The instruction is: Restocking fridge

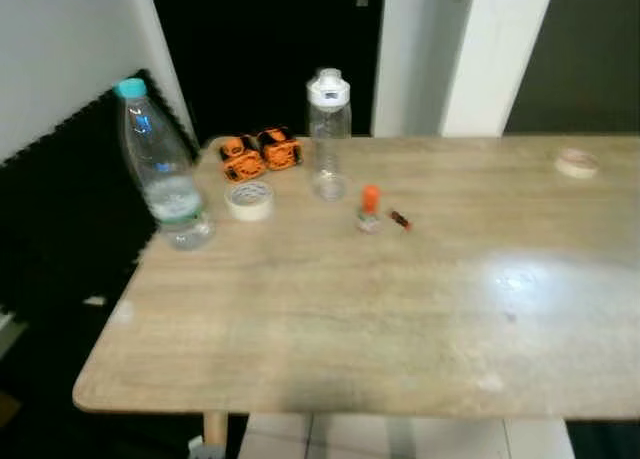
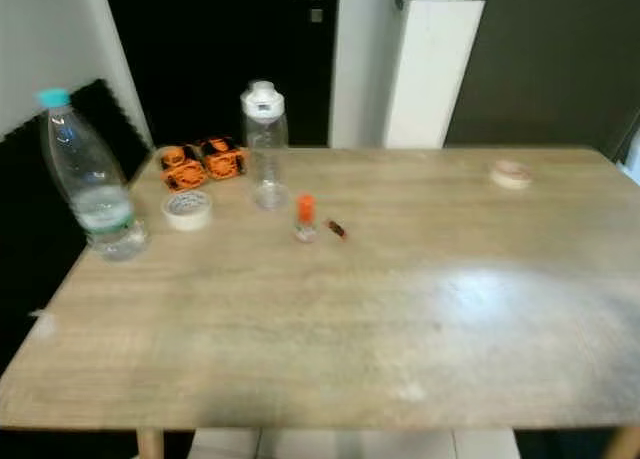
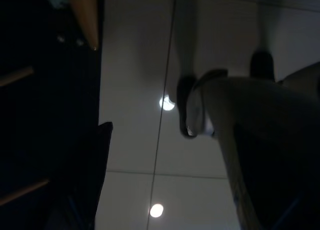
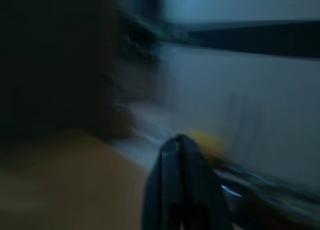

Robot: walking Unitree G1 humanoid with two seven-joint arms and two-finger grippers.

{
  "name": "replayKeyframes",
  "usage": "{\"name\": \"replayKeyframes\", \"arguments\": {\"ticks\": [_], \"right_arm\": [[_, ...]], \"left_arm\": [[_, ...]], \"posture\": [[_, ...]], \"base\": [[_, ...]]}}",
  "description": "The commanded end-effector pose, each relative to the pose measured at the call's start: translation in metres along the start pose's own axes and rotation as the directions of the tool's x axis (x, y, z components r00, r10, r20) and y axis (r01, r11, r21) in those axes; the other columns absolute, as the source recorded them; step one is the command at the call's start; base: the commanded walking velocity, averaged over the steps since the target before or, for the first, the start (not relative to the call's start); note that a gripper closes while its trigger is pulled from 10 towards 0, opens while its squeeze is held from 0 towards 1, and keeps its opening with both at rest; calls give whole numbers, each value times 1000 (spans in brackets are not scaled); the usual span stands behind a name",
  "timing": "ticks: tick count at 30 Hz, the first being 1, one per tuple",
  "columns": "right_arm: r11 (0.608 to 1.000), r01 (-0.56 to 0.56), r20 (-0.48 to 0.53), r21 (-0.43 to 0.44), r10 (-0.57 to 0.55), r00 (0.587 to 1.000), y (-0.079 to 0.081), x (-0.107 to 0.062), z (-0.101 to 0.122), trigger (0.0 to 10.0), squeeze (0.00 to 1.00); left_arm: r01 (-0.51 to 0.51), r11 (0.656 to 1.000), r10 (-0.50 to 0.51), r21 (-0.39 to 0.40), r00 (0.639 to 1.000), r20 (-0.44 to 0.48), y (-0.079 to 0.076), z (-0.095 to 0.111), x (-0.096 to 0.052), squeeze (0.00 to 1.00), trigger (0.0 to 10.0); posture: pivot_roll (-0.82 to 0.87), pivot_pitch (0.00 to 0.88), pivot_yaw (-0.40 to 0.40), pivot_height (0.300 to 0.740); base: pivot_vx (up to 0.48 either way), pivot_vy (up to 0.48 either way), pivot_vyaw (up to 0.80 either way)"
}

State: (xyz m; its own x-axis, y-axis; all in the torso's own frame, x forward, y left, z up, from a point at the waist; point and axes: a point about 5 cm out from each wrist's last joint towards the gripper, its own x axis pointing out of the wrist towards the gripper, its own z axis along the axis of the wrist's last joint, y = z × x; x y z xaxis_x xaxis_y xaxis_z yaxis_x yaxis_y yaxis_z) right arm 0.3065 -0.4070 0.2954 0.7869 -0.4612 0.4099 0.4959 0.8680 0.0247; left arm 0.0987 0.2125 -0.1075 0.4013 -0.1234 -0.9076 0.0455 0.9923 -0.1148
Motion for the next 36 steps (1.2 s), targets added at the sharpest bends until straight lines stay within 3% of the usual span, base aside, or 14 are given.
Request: {"name": "replayKeyframes", "arguments": {"ticks": [1, 2, 3, 4, 5, 8, 10, 14, 16, 20, 21, 30, 31, 36], "right_arm": [[987, -161, 5, 13, 161, 987, 26, 2, 0, 10000, 0], [981, -191, 9, 27, 191, 982, 34, 3, -1, 10000, 0], [975, -224, -8, 17, 224, 975, 52, 4, -9, 10000, 894], [960, -279, -28, 36, 280, 960, 74, 3, -18, 10000, 1000], [960, -279, -28, 36, 280, 960, 74, 3, -18, 10000, 1000], [892, -427, -67, 148, 440, 895, 142, -6, -35, 10000, 1000], [872, -455, -76, 180, 474, 877, 156, -8, -38, 10000, 1000], [854, -479, -79, 204, 502, 861, 166, -11, -39, 10000, 1000], [768, -578, -62, 275, 614, 787, 194, -19, -40, 10000, 1000], [684, -655, -28, 322, 698, 716, 213, -26, -37, 10000, 1000], [619, -710, -6, 335, 755, 656, 230, -32, -35, 10000, 1000], [567, -752, -34, 336, 805, 592, 255, -46, -40, 10000, 1000], [576, -752, -62, 322, 805, 590, 259, -49, -43, 10000, 0], [599, -750, -105, 281, 796, 596, 263, -50, -45, 10000, 0]], "left_arm": [[-13, 1000, 13, 7, 1000, 15, 6, 4, -1, 0, 10000], [-12, 1000, 12, 7, 1000, 16, 6, 5, -1, 0, 10000], [-12, 1000, 12, 8, 1000, 17, 7, 5, -1, 0, 10000], [-14, 1000, 13, 11, 1000, 17, 7, 5, -2, 0, 10000], [-14, 1000, 13, 11, 1000, 17, 7, 5, -2, 0, 10000], [-28, 999, 28, 28, 1000, 3, 13, 0, -4, 0, 10000], [-34, 999, 34, 32, 999, -5, 14, -3, -5, 0, 10000], [-39, 999, 40, 32, 999, -13, 16, -7, -7, 0, 10000], [-50, 998, 51, 35, 998, -41, 21, -21, -12, 0, 10000], [-52, 998, 54, 39, 997, -62, 24, -31, -16, 0, 10000], [-46, 998, 50, 48, 996, -78, 27, -41, -21, 0, 10000], [-28, 997, 34, 79, 997, -76, 31, -58, -30, 0, 10000], [-27, 996, 33, 83, 997, -73, 31, -62, -32, 0, 10000], [-27, 996, 32, 88, 997, -65, 32, -69, -37, 0, 10000]], "posture": [[6, 0, -1, 740], [6, 0, -1, 740], [25, 0, 5, 740], [32, 0, 8, 740], [32, 0, 8, 740], [72, 6, 16, 740], [76, 11, 16, 740], [91, 34, 15, 740], [110, 98, 12, 740], [112, 127, 11, 740], [116, 170, 13, 740], [137, 254, 24, 740], [147, 275, 24, 740], [155, 301, 23, 740]], "base": [[0, 0, 0], [0, 0, 0], [0, 0, 0], [0, 0, 0], [0, 0, 0], [0, 0, 0], [0, 0, 0], [0, 0, 0], [0, 0, 0], [0, 0, 0], [0, 0, 0], [0, 0, 0], [0, 0, 0], [0, 0, 0]]}}
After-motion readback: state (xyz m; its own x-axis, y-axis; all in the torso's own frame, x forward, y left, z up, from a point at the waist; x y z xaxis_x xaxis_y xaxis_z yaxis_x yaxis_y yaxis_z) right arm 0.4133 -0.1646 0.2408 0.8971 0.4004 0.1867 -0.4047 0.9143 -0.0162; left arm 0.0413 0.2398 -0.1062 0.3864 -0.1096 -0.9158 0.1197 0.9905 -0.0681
